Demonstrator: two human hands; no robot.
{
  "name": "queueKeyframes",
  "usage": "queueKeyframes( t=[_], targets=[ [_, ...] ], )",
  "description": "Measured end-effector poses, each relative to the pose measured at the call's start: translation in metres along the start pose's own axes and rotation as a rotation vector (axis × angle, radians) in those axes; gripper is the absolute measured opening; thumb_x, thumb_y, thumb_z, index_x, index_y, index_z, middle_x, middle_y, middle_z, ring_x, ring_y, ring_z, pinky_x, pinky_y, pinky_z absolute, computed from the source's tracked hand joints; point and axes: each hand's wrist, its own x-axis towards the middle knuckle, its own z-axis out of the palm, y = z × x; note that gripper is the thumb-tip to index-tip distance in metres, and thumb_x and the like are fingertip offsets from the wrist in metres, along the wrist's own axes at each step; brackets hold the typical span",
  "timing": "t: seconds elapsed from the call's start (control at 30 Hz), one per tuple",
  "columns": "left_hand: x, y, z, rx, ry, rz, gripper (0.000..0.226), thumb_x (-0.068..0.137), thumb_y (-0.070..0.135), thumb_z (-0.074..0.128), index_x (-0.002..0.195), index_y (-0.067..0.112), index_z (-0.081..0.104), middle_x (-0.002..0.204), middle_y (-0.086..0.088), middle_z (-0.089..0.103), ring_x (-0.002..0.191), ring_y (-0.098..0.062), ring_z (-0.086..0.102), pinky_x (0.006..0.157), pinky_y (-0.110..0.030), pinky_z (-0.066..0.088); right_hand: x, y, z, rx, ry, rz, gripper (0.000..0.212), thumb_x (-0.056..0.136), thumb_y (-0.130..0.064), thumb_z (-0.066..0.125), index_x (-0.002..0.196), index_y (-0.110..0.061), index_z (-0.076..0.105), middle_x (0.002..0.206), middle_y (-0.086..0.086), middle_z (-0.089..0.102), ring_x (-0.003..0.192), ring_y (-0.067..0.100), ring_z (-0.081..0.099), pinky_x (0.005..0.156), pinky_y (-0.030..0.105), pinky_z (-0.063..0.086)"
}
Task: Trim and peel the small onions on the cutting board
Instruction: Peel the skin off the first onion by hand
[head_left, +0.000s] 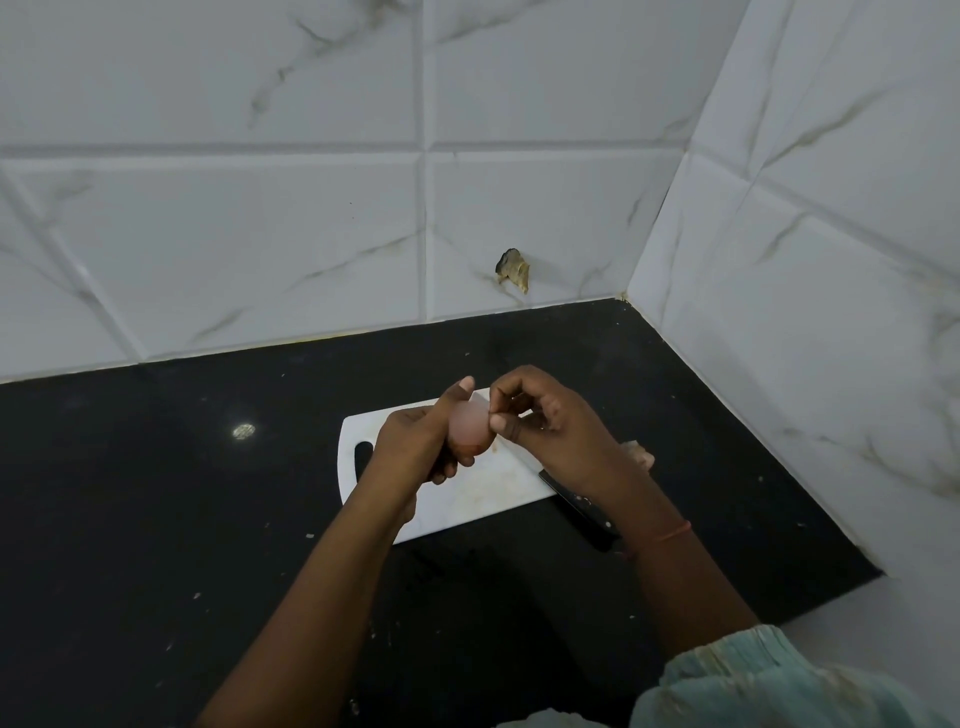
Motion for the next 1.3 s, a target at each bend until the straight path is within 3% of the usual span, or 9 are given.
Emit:
queueKeyframes(
  t=[0.3,0.47,0.67,0.83,1.07,1.3],
  targets=[
    [0.001,-0.001,-0.001,-0.002,-0.008,0.004,0.058,0.086,0.058,0.061,0.083,0.002,0.073,0.055,-0.012,0.064,0.043,-0.015,0.048,0.047,-0.024,0.04,-0.004,0.004,0.007,-0.077,0.122,-0.117,0.015,0.087,-0.008,0.068,0.102,-0.012,0.069,0.104,-0.003,0.066,0.09,0.01,0.063,0.076,0.016,0.05],
    [0.001,-0.004,-0.001,0.042,-0.015,0.016,0.06,0.086,0.061,0.059,0.085,0.003,0.073,0.064,-0.015,0.069,0.047,-0.015,0.051,0.048,-0.025,0.041,-0.005,0.002,0.005,-0.051,0.188,-0.129,0.006,0.083,-0.01,0.074,0.084,-0.015,0.071,0.089,-0.004,0.068,0.087,0.015,0.064,0.072,0.025,0.053],
    [0.0,-0.002,0.0,0.024,-0.008,0.008,0.057,0.087,0.06,0.058,0.079,0.006,0.072,0.061,-0.012,0.069,0.046,-0.013,0.051,0.048,-0.022,0.042,-0.004,0.0,0.008,-0.117,0.189,-0.152,0.005,0.085,-0.006,0.07,0.085,-0.009,0.067,0.087,-0.004,0.063,0.083,0.011,0.061,0.07,0.018,0.05],
    [-0.001,-0.001,0.001,-0.059,-0.045,-0.059,0.057,0.089,0.06,0.056,0.089,0.004,0.069,0.06,-0.012,0.066,0.045,-0.015,0.046,0.049,-0.023,0.039,-0.006,0.003,0.018,-0.239,0.291,-0.221,0.009,0.086,0.001,0.064,0.086,-0.008,0.062,0.091,-0.001,0.059,0.084,0.009,0.056,0.072,0.018,0.045],
    [0.0,-0.006,0.004,-0.187,-0.11,-0.141,0.063,0.088,0.06,0.057,0.107,0.0,0.063,0.062,-0.014,0.066,0.043,-0.014,0.047,0.046,-0.022,0.041,-0.011,0.007,0.033,-0.427,0.483,-0.277,0.006,0.093,-0.014,0.052,0.093,-0.014,0.057,0.094,0.0,0.06,0.088,0.008,0.053,0.073,0.014,0.042],
    [0.001,-0.006,0.004,-0.27,-0.125,-0.129,0.053,0.093,0.054,0.055,0.097,0.003,0.068,0.065,-0.014,0.066,0.048,-0.014,0.052,0.052,-0.023,0.046,-0.012,0.008,0.026,-0.376,0.391,-0.325,0.009,0.094,-0.012,0.057,0.097,-0.008,0.065,0.101,0.0,0.065,0.095,0.01,0.057,0.078,0.021,0.047]
  ],
)
